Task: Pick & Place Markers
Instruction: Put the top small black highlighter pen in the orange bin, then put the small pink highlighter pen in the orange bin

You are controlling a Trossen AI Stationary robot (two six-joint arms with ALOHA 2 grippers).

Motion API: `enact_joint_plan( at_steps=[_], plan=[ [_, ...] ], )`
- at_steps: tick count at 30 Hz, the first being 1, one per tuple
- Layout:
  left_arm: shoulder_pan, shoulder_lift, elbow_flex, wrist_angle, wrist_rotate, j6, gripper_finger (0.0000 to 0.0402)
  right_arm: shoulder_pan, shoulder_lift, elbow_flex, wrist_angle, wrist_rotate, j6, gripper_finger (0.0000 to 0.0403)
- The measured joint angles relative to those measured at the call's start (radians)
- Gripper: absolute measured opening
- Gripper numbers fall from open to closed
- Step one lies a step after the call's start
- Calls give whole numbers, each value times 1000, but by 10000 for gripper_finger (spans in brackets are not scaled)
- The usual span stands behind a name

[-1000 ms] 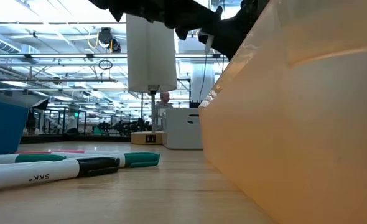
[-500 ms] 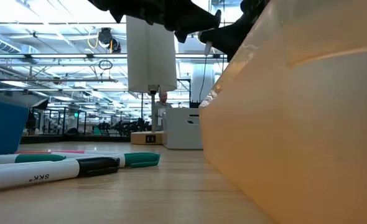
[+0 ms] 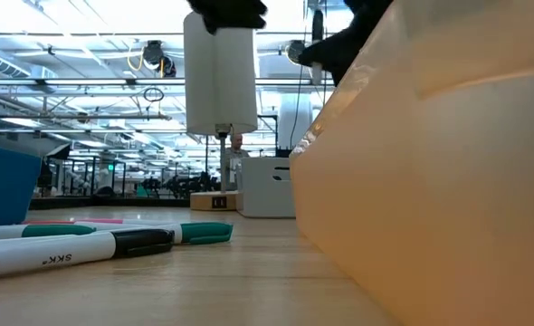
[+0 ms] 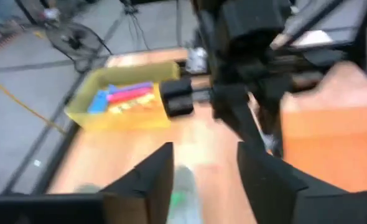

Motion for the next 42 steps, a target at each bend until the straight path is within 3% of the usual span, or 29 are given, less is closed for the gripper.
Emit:
enact_joint_plan(
  at_steps=[5, 9, 12, 20, 23, 29, 32, 42],
  plan=[
    [-45, -85, 0, -189, -107, -121, 220, 160, -10, 174, -472, 162, 43, 27],
    [-77, -95, -1, -326, -188, -219, 226, 274, 9, 233, -640, 163, 174, 27],
    [-81, -80, 0, -378, -232, -295, 227, 343, 20, 221, -633, 122, 256, 27],
    [-117, -6, 0, -416, -236, -440, 228, 467, 84, 185, -546, 172, 384, 29],
    [-133, 23, 0, -441, -220, -440, 228, 468, 104, 179, -534, 182, 409, 61],
    [-168, 63, 0, -448, -55, -452, 228, 468, 121, 170, -540, 180, 417, 144],
    [-194, 69, 0, -444, -24, -473, 228, 467, 121, 156, -549, 180, 414, 173],
    [-352, 178, -1, -423, -30, -564, 227, 467, 113, 143, -548, 178, 318, 210]
  ],
)
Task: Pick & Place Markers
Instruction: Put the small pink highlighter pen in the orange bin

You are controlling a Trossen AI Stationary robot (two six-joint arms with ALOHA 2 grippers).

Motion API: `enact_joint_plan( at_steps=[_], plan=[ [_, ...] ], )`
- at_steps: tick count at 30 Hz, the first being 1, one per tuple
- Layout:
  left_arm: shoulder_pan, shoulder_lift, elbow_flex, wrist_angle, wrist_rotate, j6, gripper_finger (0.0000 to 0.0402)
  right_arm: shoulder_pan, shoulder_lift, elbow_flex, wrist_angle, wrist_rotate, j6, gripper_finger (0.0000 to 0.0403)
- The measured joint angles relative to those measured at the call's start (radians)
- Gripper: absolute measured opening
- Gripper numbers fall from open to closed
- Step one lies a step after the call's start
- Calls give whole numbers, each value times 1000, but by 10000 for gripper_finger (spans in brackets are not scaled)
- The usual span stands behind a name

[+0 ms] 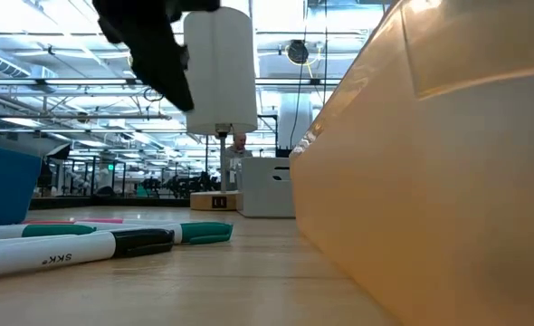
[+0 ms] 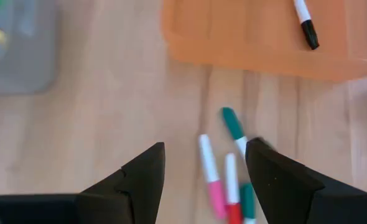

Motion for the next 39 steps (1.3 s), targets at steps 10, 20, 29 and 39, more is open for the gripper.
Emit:
enact_joint_plan(
  at_steps=[10, 20, 29, 39],
  plan=[
    [-118, 237, 1, 40, -31, -125, 227, -54, -133, -1, -6, 6, -155, 207],
    [-115, 263, 1, -10, -92, -174, 227, -69, -190, 0, 8, 32, -162, 201],
    [-115, 314, 4, -6, -21, -181, 227, -66, -185, 0, 6, 32, -142, 199],
    [-115, 347, 5, -5, -52, -178, 227, -67, -185, 0, -3, 32, -147, 196]
  ],
)
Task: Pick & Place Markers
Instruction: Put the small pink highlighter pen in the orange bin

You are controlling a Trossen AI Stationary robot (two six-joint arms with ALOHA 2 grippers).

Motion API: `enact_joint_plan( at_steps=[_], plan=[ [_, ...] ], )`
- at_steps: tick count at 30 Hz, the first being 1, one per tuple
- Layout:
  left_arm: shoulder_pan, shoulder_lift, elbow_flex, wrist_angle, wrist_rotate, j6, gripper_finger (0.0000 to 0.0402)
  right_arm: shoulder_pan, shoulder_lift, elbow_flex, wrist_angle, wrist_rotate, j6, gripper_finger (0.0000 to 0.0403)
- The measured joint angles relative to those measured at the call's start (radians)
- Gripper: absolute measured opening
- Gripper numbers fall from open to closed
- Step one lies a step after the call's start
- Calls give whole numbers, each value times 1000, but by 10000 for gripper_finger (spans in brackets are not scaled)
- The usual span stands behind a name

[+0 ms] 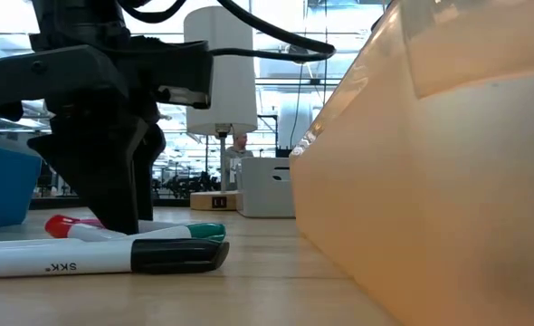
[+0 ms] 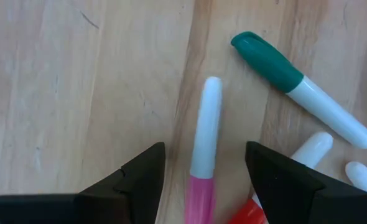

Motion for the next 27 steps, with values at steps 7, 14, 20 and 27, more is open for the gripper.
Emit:
enact_joint_plan(
  at_steps=[7, 14, 20, 27],
  plan=[
    [5, 2, -1, -10, 24, 15, 168, 0, 0, 0, -6, 0, 2, 196],
    [33, -3, -2, -10, 32, 24, 32, 0, 0, 0, -6, 0, 3, 196],
    [36, -95, -13, -25, -63, 70, 43, 0, 0, 0, -6, 0, 4, 196],
    [11, -277, -9, 138, -248, 216, 35, -1, 0, 0, -25, 48, 4, 196]
  ],
)
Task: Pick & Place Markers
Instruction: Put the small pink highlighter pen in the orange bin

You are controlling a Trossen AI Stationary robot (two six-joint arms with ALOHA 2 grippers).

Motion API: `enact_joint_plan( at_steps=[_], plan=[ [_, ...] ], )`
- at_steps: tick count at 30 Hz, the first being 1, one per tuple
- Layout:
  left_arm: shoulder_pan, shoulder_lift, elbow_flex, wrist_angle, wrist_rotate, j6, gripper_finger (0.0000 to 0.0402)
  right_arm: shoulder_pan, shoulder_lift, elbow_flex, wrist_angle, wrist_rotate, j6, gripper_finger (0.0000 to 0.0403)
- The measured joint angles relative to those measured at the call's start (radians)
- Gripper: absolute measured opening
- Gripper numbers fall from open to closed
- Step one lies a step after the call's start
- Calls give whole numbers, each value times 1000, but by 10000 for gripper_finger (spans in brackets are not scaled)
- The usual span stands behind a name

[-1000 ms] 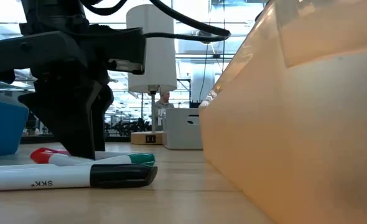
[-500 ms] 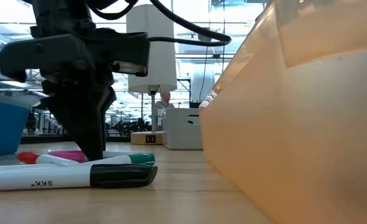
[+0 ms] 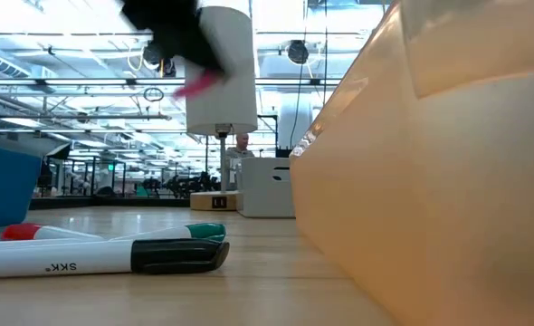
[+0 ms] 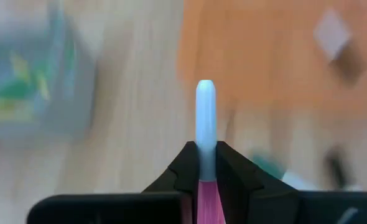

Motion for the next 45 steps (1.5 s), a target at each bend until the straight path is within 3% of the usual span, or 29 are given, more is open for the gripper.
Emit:
enact_joint_plan(
  at_steps=[3, 7, 11, 19, 33, 38, 45],
  plan=[
    [-3, -36, 3, 173, -13, 145, 35, 0, 0, 0, -8, 92, -10, 196],
    [1, -30, 3, 371, 78, 331, 35, 0, 0, 0, 35, 219, -45, 196],
    [27, -19, 5, 457, 129, 393, 36, -1, 0, 0, 96, 289, -73, 196],
    [102, 10, 4, 532, 192, 394, 35, 4, 0, 0, 237, 180, -103, 196],
    [146, 71, 4, 657, 312, 412, 38, 14, 4, 0, 245, 181, -124, 194],
    [146, 79, 5, 684, 329, 420, 35, 8, 25, 0, 246, 179, -144, 158],
    [148, 79, 5, 678, 334, 413, 42, 9, 29, 0, 249, 173, -154, 57]
  ],
)
